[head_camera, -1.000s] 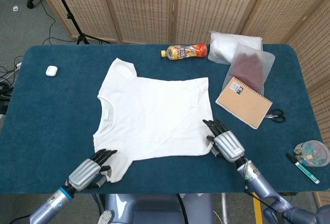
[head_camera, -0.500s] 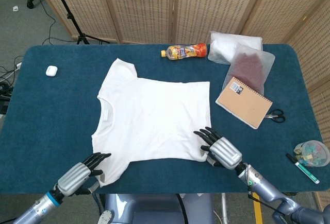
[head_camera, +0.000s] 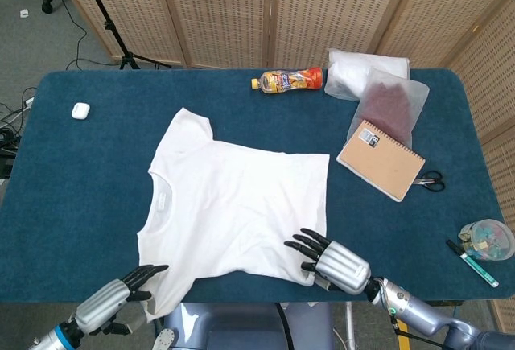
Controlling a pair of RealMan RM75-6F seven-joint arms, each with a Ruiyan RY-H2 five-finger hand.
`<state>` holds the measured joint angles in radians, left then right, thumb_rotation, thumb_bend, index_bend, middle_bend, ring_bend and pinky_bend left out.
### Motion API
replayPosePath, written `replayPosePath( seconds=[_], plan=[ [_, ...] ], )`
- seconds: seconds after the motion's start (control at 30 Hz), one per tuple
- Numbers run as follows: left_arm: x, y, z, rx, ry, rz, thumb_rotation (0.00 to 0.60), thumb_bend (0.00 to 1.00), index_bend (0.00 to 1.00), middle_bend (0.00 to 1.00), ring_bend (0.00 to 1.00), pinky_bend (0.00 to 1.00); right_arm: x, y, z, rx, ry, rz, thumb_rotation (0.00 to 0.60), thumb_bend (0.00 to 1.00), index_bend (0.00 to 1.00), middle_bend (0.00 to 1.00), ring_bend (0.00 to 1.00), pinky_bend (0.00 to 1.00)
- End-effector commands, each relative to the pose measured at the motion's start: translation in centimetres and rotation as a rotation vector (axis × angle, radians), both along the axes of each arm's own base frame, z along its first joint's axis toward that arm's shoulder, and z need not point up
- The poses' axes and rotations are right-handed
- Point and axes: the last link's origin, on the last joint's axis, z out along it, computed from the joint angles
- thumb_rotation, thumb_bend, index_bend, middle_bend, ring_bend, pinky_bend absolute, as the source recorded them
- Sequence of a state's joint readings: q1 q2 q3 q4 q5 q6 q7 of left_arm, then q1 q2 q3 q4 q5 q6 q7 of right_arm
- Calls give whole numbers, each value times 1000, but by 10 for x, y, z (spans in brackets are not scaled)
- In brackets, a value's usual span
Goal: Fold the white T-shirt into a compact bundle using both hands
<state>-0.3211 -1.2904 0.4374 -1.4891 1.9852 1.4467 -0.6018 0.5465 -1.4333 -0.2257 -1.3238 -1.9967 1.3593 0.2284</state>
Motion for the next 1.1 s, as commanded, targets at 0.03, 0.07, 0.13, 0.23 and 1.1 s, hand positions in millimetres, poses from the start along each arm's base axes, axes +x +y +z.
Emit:
replayPosePath(
  seconds=[0.03, 0.07, 0.13, 0.23, 1.1],
  plan=[
    [2, -6, 2, -44, -13, 22, 600, 585, 728, 0, 0, 0, 1, 4, 3, -5, -5, 15, 600, 569, 634, 91, 0, 0],
    [2, -8, 3, -61, -18, 31, 600, 585, 728, 0, 0, 0, 1, 6, 5, -8, -10, 19, 600, 569, 636, 94, 0, 0],
    [2, -10, 4, -81, -23, 42, 600, 585, 730, 0, 0, 0, 1, 9, 6, -9, -14, 21, 600, 569, 638, 99, 0, 0],
    [3, -8, 3, -82, -27, 58, 600, 582, 731, 0, 0, 0, -3, 9, 6, -12, -4, 17, 600, 569, 638, 100, 0, 0],
    [81, 232, 16, 522, 220, 95, 600, 598, 750, 0, 0, 0, -14, -155, 28, -255, 68, -522, 600, 570, 638, 100, 0, 0]
  ],
)
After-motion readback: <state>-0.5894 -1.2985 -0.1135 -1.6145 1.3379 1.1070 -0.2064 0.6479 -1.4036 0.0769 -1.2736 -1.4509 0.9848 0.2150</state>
